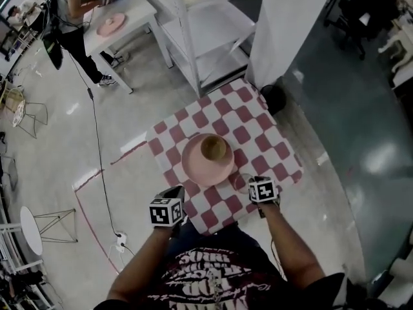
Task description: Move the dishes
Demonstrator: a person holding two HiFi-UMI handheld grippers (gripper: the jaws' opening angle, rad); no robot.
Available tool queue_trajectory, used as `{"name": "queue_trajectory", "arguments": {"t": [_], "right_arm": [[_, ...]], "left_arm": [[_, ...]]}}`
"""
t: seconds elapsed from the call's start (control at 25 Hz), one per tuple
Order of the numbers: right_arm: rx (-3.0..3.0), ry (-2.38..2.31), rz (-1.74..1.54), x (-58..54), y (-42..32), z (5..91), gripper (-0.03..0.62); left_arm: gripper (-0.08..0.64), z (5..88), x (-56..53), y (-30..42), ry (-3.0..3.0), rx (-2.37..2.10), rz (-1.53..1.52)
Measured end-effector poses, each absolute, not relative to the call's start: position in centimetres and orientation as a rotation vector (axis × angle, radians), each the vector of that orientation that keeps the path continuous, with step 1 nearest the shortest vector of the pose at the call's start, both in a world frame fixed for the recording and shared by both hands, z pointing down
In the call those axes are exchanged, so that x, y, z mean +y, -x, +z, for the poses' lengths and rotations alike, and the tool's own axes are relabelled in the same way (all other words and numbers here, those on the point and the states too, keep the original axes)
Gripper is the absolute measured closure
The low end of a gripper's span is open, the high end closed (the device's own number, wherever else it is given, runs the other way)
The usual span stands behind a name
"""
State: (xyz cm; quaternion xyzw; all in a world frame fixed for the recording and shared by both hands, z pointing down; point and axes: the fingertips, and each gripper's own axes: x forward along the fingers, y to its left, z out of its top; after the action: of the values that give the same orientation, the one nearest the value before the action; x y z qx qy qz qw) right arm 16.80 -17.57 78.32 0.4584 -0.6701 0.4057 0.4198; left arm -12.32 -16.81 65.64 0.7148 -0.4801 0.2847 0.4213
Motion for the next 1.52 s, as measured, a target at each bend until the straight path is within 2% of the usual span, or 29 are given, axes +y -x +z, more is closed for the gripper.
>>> {"name": "queue_trajectory", "arguments": {"t": [0.24,0.44,0.52,1.0,1.12,1.24,1.52], "right_arm": [[-1.849,-1.322,1.077,-17.6,-13.4,71.7,0.517],[-1.979,-1.37,1.134,-15.7,-8.3,67.0,0.518],[-1.966,-1.405,1.152,-14.3,-7.0,65.7,0.518],[-1.882,-1.544,1.286,-10.0,-4.8,65.4,0.518],[-1.84,-1.577,1.337,-8.7,-5.0,65.9,0.518],[-1.818,-1.58,1.389,-7.6,-5.0,66.3,0.518],[-1.857,-1.519,1.353,-9.2,-4.7,65.2,0.518]], "left_arm": [[0.531,66.2,-22.2,11.7,-1.865,-1.101,0.637],[0.528,69.6,-26.6,10.0,-1.919,-0.999,0.7],[0.483,71.9,-27.2,8.9,-1.91,-0.928,0.741],[0.424,81.3,-31.3,5.4,-1.774,-0.852,0.848],[0.425,82.2,-31.8,4.8,-1.767,-0.845,0.857],[0.526,82.8,-32.0,4.6,-1.754,-0.831,0.888],[0.529,79.7,-31.8,6.6,-1.79,-0.832,0.902]]}}
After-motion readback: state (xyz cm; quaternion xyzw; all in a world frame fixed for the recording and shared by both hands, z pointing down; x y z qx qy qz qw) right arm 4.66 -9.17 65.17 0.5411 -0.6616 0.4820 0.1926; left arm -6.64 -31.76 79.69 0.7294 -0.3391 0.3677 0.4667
